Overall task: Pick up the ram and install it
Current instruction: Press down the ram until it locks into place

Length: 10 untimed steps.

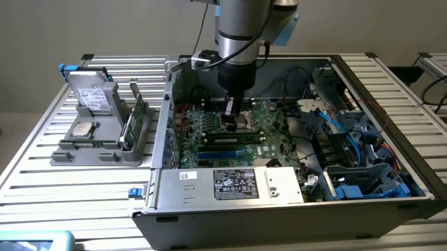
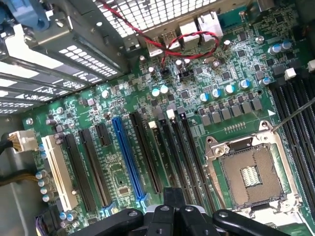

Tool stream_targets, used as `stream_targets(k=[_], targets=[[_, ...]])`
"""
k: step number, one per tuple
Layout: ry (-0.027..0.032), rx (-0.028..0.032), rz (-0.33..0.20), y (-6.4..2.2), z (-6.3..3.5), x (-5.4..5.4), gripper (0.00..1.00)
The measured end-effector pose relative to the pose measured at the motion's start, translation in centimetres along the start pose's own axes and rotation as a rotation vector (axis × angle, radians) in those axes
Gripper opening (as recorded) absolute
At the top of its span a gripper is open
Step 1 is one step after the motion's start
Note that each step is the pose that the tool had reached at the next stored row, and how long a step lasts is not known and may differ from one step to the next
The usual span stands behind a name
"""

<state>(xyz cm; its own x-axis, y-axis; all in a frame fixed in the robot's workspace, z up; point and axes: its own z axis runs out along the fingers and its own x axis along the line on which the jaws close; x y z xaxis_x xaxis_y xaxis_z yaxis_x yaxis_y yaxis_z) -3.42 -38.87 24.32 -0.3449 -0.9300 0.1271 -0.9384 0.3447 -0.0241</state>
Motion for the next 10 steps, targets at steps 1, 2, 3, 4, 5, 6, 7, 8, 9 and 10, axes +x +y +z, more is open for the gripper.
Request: stream_targets(k=[1, 2, 3, 4, 5, 6, 7, 8, 9, 10], targets=[[0.0003, -0.0015, 0.013, 0.00, 0.00, 0.00, 0.11], [0.0005, -0.0029, 0.027, 0.00, 0.00, 0.00, 0.11], [0.0007, -0.0045, 0.041, 0.00, 0.00, 0.00, 0.11], [0.0009, -0.0059, 0.054, 0.00, 0.00, 0.00, 0.11], [0.0011, -0.0074, 0.068, 0.00, 0.00, 0.00, 0.11], [0.0013, -0.0089, 0.081, 0.00, 0.00, 0.00, 0.11], [0.0016, -0.0104, 0.095, 0.00, 0.00, -0.01, 0.11], [0.0018, -0.0120, 0.109, 0.00, 0.01, -0.01, 0.11], [0.0021, -0.0137, 0.123, 0.00, 0.01, -0.01, 0.11], [0.0026, -0.0155, 0.136, 0.00, 0.00, 0.00, 0.11]])
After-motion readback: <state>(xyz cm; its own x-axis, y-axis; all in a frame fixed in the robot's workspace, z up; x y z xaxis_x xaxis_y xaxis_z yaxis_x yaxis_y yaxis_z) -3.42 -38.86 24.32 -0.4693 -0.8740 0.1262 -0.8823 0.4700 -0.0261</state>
